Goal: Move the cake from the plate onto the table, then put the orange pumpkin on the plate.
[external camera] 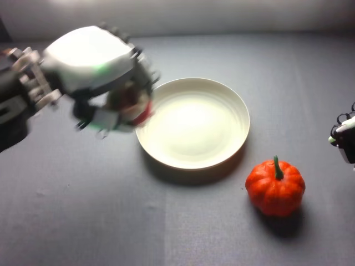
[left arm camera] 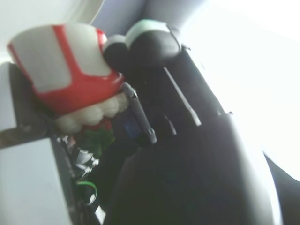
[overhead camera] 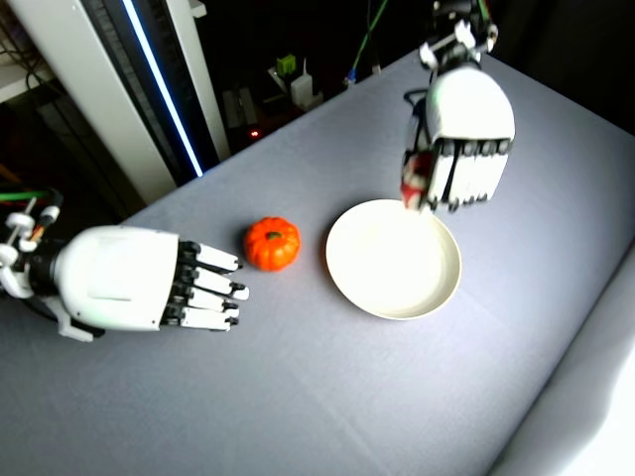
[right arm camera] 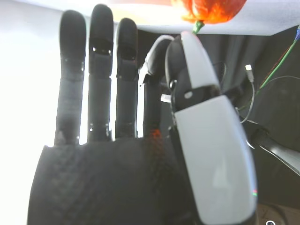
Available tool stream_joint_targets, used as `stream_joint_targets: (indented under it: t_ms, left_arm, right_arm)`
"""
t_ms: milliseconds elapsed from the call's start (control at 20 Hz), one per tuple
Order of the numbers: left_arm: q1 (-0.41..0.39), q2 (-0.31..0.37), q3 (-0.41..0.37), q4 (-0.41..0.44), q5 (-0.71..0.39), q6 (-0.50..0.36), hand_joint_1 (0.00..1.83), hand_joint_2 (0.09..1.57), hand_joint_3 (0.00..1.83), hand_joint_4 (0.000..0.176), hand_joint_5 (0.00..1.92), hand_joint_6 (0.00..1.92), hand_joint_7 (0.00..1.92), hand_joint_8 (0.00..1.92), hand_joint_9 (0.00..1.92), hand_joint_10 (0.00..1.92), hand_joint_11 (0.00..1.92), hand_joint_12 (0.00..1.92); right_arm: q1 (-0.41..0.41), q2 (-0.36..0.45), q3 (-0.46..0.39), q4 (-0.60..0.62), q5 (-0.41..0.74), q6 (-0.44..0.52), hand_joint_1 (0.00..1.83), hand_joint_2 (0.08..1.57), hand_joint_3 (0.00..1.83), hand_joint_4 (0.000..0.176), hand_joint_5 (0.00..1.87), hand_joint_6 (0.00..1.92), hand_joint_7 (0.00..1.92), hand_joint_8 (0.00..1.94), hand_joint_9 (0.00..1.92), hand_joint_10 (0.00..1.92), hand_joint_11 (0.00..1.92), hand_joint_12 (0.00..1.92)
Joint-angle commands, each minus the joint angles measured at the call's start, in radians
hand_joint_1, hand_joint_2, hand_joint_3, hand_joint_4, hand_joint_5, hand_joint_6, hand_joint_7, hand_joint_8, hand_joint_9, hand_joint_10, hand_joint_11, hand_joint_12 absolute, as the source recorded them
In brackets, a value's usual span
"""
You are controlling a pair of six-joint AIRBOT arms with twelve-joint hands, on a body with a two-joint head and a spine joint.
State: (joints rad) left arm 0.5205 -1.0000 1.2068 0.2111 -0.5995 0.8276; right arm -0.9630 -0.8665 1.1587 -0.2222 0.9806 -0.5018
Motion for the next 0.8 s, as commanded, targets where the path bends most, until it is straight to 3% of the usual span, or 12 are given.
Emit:
stream_joint_targets:
  t_ms: [0,50,100,150,200,250,300,350,500,550,650,750]
  left_arm:
    - [0.016,0.039,-0.019,-0.052,-0.13,0.045,1.26,1.08,0.01,0.0,1.2,0.35,0.96,1.28,1.0,1.36,1.0,1.61]
    - [0.046,0.066,-0.037,-0.075,-0.13,0.066,1.27,1.05,0.0,0.0,1.28,0.29,1.05,1.05,1.12,0.95,1.06,1.34]
    - [0.079,0.086,-0.054,-0.104,-0.132,0.079,1.27,1.08,0.01,0.0,1.33,0.06,0.95,1.26,1.13,1.04,1.03,1.5]
    - [0.119,0.106,-0.07,-0.146,-0.141,0.104,1.28,1.09,0.0,0.0,1.34,0.03,0.95,1.27,1.06,1.03,0.95,1.48]
    - [0.151,0.12,-0.083,-0.194,-0.15,0.14,1.27,1.09,0.0,0.0,1.33,0.03,0.94,1.3,0.94,1.21,0.84,1.64]
    - [0.187,0.129,-0.094,-0.251,-0.155,0.18,1.27,1.1,0.0,0.0,1.12,0.64,1.01,1.03,0.85,1.47,0.8,1.78]
    - [0.205,0.129,-0.095,-0.27,-0.154,0.186,1.27,1.1,0.0,0.0,1.12,0.64,1.01,1.03,0.85,1.47,0.8,1.78]
    - [0.224,0.126,-0.094,-0.294,-0.151,0.191,1.26,1.12,0.0,0.0,1.14,0.39,0.9,1.37,0.9,1.6,0.86,1.87]
    - [0.28,0.103,-0.091,-0.375,-0.141,0.233,1.21,1.02,0.0,0.0,1.24,0.5,0.97,1.15,0.96,1.64,0.95,1.84]
    - [0.299,0.093,-0.085,-0.4,-0.14,0.233,1.28,1.07,0.0,0.0,1.16,0.37,1.05,1.12,0.98,1.1,0.88,1.43]
    - [0.327,0.086,-0.084,-0.423,-0.142,0.233,1.28,1.08,0.0,0.0,1.11,0.45,1.06,1.1,1.0,0.94,0.84,1.39]
    - [0.338,0.087,-0.089,-0.426,-0.149,0.232,0.95,0.91,0.0,0.0,0.77,0.01,0.85,0.03,0.82,0.15,0.53,0.93]
  right_arm:
    - [0.008,0.007,-0.004,0.03,0.107,0.008,0.79,1.24,0.0,0.0,0.68,0.64,0.88,0.01,0.99,0.01,0.61,1.03]
    - [0.008,0.01,-0.004,0.027,0.107,0.01,0.91,1.25,0.0,0.042,0.72,1.21,0.89,0.01,0.99,0.01,0.61,1.02]
    - [0.008,0.013,-0.005,0.023,0.107,0.012,0.9,1.28,0.0,0.094,0.68,1.43,0.87,0.0,0.97,0.0,0.57,1.07]
    - [0.008,0.016,-0.006,0.02,0.107,0.012,0.9,1.28,0.0,0.097,0.68,1.44,0.87,0.0,0.98,0.0,0.57,1.08]
    - [0.008,0.017,-0.006,0.018,0.107,0.013,0.8,1.25,0.0,0.0,0.65,0.66,0.87,0.0,0.98,0.0,0.57,1.09]
    - [0.009,0.018,-0.008,0.016,0.108,0.013,0.79,1.24,0.0,0.0,0.74,0.29,0.86,0.0,0.97,0.01,0.55,1.09]
    - [0.009,0.018,-0.008,0.014,0.108,0.013,0.79,1.24,0.0,0.0,0.74,0.29,0.86,0.0,0.97,0.01,0.55,1.09]
    - [0.009,0.019,-0.008,0.011,0.108,0.013,0.8,1.24,0.0,0.0,0.83,0.05,0.86,0.0,0.96,0.01,0.55,1.07]
    - [0.017,0.018,-0.009,0.001,0.108,0.015,0.79,1.24,0.0,0.0,0.84,0.02,0.86,0.0,0.97,0.01,0.55,1.1]
    - [0.02,0.018,-0.009,-0.002,0.108,0.015,0.79,1.24,0.0,0.0,0.84,0.01,0.86,0.0,0.97,0.01,0.55,1.1]
    - [0.029,0.018,-0.01,-0.011,0.108,0.016,0.78,1.24,0.0,0.0,0.82,0.01,0.85,0.0,0.95,0.0,0.53,1.09]
    - [0.038,0.019,-0.012,-0.019,0.109,0.016,0.71,1.22,0.0,0.0,0.68,0.0,0.69,0.0,0.78,0.0,0.48,0.99]
